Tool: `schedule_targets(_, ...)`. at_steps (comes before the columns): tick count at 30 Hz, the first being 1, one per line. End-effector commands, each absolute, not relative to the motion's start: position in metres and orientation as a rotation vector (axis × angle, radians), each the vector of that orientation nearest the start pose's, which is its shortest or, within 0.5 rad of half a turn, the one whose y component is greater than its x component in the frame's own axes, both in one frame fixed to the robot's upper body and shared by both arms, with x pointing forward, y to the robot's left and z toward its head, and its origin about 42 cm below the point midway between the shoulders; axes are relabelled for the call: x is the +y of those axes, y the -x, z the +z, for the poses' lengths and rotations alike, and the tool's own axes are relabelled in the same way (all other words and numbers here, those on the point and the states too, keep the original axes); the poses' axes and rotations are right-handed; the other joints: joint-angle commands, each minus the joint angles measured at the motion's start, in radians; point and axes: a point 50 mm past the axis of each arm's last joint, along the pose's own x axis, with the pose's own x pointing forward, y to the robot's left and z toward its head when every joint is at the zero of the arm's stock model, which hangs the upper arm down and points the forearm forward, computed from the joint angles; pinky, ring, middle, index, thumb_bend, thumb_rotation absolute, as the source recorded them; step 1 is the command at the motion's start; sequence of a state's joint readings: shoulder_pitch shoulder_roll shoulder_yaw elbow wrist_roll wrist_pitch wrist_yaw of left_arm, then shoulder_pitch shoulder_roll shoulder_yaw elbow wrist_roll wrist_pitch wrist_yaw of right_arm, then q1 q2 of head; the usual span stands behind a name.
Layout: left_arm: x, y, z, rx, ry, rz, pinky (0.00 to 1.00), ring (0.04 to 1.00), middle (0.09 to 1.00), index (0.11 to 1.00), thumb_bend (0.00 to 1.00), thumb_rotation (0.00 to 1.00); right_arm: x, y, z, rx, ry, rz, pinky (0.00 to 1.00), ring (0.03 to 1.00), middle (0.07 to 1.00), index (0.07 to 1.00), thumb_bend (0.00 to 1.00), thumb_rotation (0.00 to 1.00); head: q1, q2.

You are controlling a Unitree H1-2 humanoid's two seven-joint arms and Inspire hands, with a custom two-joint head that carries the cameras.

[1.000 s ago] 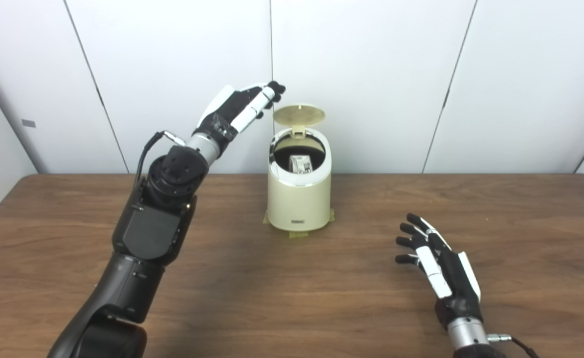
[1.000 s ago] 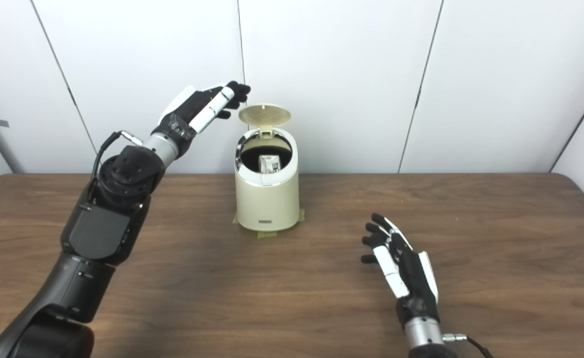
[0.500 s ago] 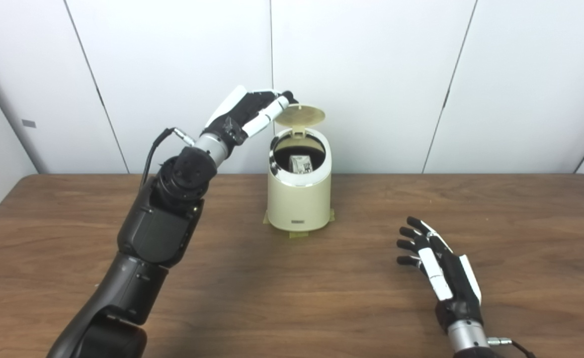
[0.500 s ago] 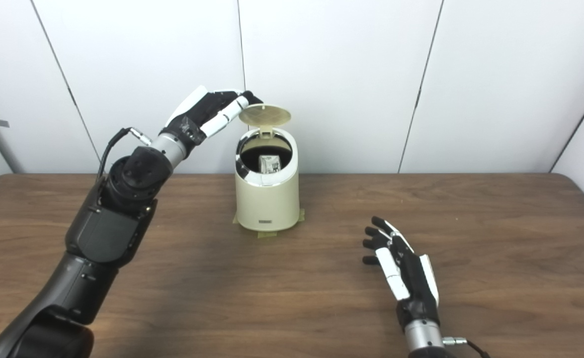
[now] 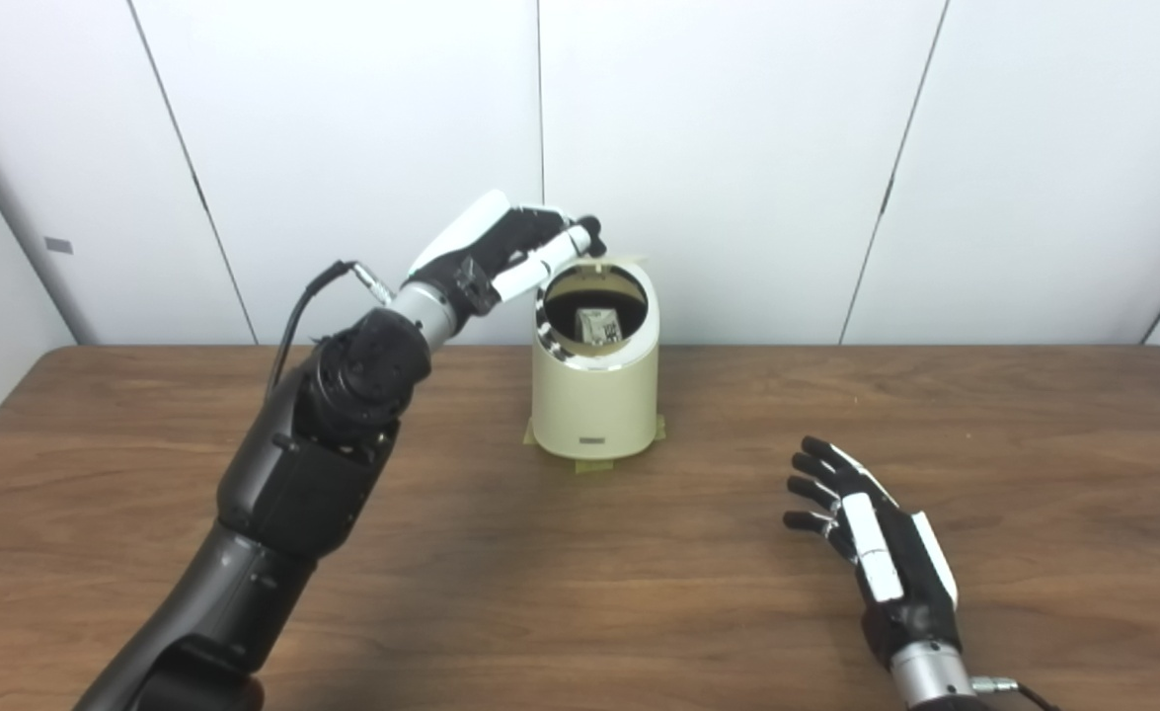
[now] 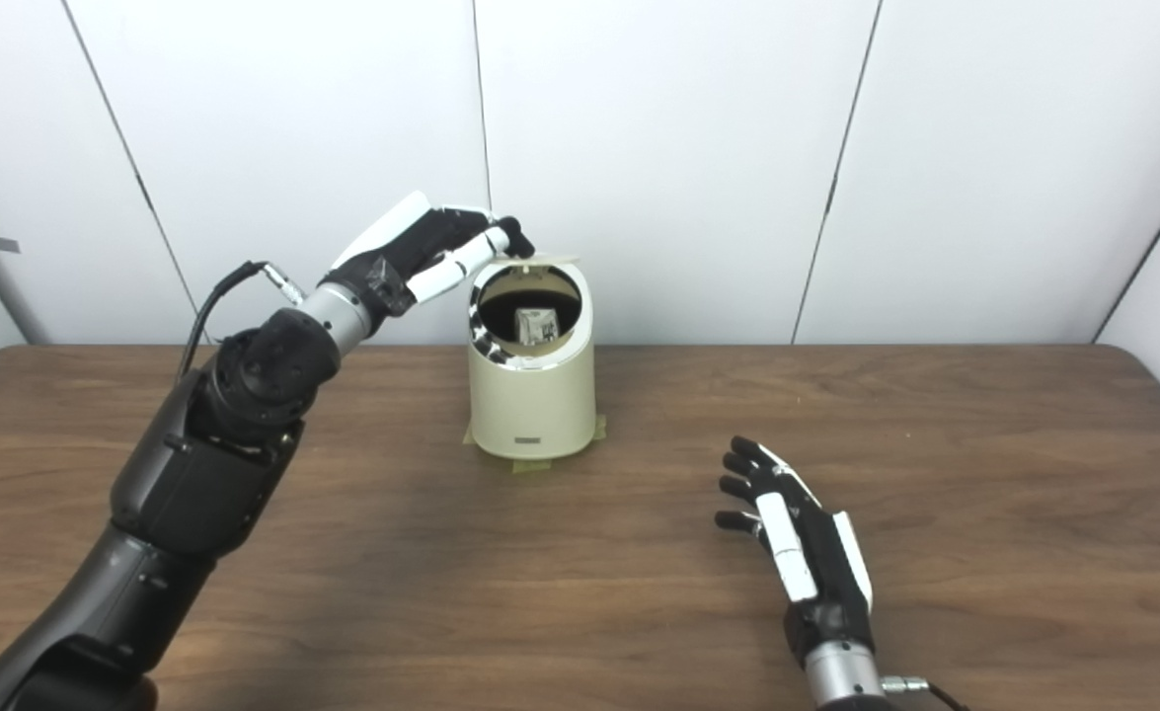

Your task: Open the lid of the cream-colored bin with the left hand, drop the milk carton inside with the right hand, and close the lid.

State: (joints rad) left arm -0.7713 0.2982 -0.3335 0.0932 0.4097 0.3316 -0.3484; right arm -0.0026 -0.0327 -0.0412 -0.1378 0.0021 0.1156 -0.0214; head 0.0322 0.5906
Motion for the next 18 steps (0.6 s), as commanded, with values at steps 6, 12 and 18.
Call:
schedule_targets(6,0.159,-0.458,0.333,-0.312,-1.135,-0.445,0.68,0.832,0.806,0.696,0.41,0.92,-0.242,-0.290,0.144,-0.067,0.044,-0.052,0.87,0.890,0.839,0.838,0.61,0.93,-0.006,0.012)
schedule_targets(12,0.159,-0.450,0.327,-0.205,-1.322,-0.522,0.70,0.850,0.828,0.756,0.47,0.96,-0.245,-0.288,0.151,-0.047,0.047,-0.076,0.89,0.891,0.818,0.837,0.60,0.95,-0.013,0.018)
schedule_targets(18,0.151,-0.445,0.318,-0.157,-1.446,-0.568,0.84,0.914,0.866,0.814,0.50,0.97,-0.245,-0.287,0.154,-0.044,0.047,-0.071,0.88,0.886,0.814,0.839,0.58,0.95,-0.012,0.021)
